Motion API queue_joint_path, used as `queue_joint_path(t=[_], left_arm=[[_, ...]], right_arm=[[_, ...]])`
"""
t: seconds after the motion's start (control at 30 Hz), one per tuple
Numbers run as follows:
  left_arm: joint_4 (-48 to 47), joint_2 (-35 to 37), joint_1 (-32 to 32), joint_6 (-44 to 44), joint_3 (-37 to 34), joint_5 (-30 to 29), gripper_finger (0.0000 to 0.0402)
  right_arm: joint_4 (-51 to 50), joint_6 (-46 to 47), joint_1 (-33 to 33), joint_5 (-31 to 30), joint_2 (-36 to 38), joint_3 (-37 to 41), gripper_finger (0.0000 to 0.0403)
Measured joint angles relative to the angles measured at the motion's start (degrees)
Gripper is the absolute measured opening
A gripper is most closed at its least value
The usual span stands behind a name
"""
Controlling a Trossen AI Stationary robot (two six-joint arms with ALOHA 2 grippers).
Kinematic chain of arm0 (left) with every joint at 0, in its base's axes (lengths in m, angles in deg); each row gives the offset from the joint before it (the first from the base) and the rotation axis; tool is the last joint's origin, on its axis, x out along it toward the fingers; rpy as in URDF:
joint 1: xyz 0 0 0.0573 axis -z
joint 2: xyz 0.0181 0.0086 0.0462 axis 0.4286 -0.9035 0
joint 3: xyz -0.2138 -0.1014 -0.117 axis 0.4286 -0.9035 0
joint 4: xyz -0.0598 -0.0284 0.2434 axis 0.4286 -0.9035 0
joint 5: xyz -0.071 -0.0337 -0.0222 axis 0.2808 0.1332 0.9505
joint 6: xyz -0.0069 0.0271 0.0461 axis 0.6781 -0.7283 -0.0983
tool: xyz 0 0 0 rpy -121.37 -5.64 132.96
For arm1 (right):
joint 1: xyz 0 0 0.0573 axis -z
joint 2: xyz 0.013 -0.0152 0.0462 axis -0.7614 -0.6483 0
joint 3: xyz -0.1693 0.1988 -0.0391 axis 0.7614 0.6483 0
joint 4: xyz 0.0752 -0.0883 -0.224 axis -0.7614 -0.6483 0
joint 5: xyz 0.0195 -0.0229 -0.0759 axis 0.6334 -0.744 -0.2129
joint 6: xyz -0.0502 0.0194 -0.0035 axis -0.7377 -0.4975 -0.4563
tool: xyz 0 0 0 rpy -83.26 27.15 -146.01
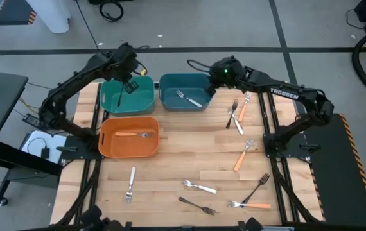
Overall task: Sort silverware by color (type)
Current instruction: Put the black fork into the green bin, then put the orange fork into the orange bin
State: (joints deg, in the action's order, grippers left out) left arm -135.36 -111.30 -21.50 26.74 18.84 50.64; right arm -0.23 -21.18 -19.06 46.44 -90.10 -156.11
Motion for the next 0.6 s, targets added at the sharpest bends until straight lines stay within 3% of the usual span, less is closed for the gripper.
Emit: queue_joint_path(t=[0.2,0.37,0.43,0.6], left_arm=[[-1.89,-2.7,0.07,0.02,-0.02,0.13,0.0064],[-1.05,-3.01,0.25,0.34,-0.02,0.11,0.0083],[-0.63,-2.99,0.8,0.75,-0.02,0.11,0.0086],[0.67,-1.45,3.58,0.9,0.0,0.61,0.0086]], right_arm=[[-12.15,3.7,-2.35,-7.14,2.36,0.01,0.01],[-17.04,12.56,-5.53,-7.05,5.61,0.01,0.01],[-18.27,15.23,-7.08,-4.86,6.98,0.01,0.01],[-19.47,22.71,-11.89,7.41,9.25,0.01,0.01]])
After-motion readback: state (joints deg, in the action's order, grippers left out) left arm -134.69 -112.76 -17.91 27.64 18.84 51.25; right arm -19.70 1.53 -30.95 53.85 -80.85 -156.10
